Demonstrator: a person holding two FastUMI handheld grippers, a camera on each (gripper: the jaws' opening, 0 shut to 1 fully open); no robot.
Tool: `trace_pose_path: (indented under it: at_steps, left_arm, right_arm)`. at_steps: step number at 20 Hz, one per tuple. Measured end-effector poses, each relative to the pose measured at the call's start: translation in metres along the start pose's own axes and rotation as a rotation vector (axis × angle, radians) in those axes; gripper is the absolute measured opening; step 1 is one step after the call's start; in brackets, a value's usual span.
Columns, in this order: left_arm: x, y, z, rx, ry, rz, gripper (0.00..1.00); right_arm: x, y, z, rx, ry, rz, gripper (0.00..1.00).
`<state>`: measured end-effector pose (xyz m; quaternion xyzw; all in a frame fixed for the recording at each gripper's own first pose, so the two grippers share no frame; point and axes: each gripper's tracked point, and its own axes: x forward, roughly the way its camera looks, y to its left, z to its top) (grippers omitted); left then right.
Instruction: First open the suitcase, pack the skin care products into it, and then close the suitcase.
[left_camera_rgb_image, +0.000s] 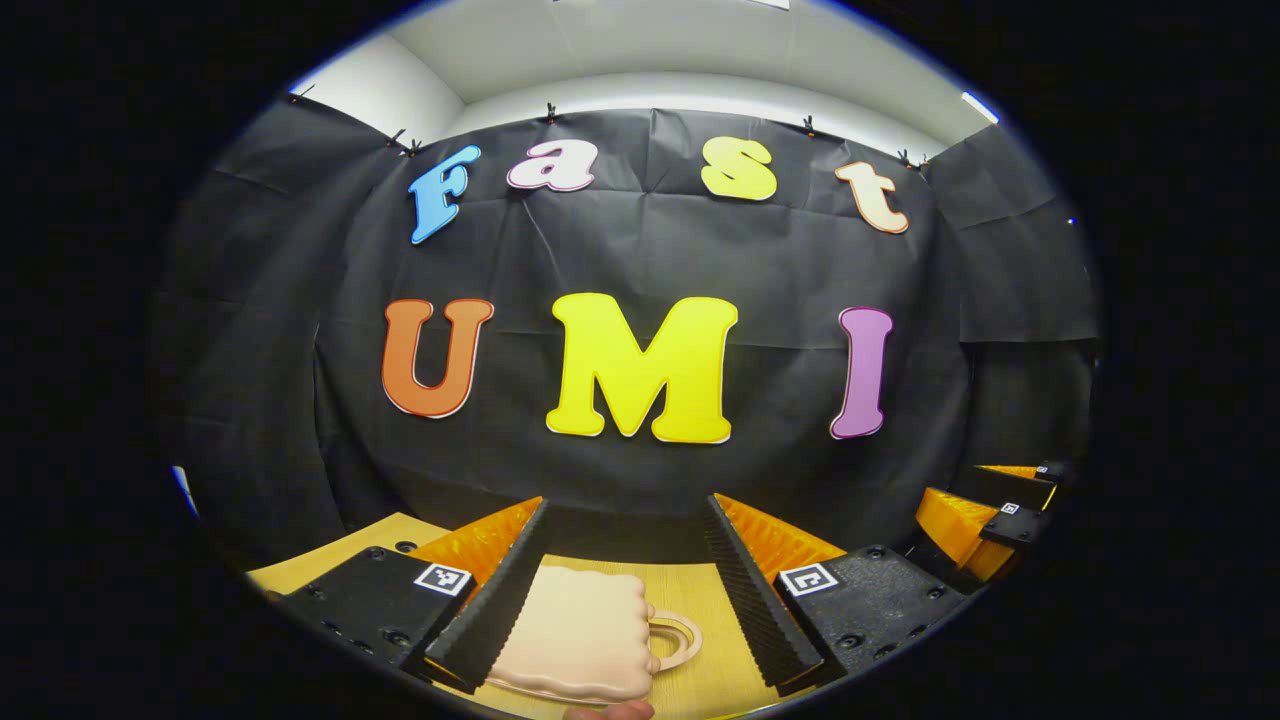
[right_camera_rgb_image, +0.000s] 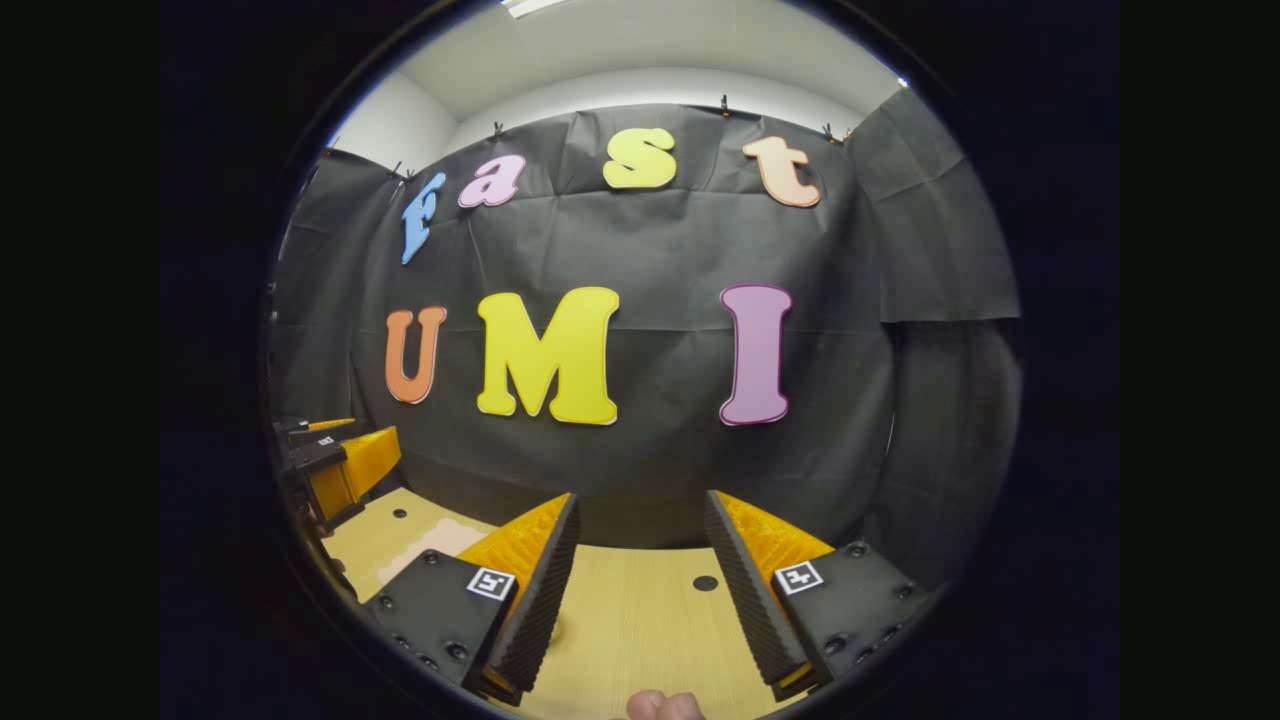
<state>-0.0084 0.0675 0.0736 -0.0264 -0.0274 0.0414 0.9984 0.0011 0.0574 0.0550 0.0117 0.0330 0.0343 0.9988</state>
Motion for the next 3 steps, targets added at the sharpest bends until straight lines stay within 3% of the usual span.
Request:
trace_pose_path:
  at_steps: [1, 2, 3]
  left_arm:
    - [0.0001, 0.0005, -0.0009, 0.0, 0.002, 0.001, 0.96]
    - [0.0004, 0.001, -0.0016, -0.001, 0.004, 0.003, 0.85]
    - [0.0007, 0.0019, -0.0021, -0.001, 0.005, 0.004, 0.85]
  right_arm:
    - [0.0002, 0.0013, -0.0008, -0.002, 0.001, 0.003, 0.76]
    - [0.0002, 0.0028, -0.0018, -0.004, 0.003, 0.005, 0.76]
    - [0.0003, 0.0039, -0.0019, -0.006, 0.005, 0.007, 0.76]
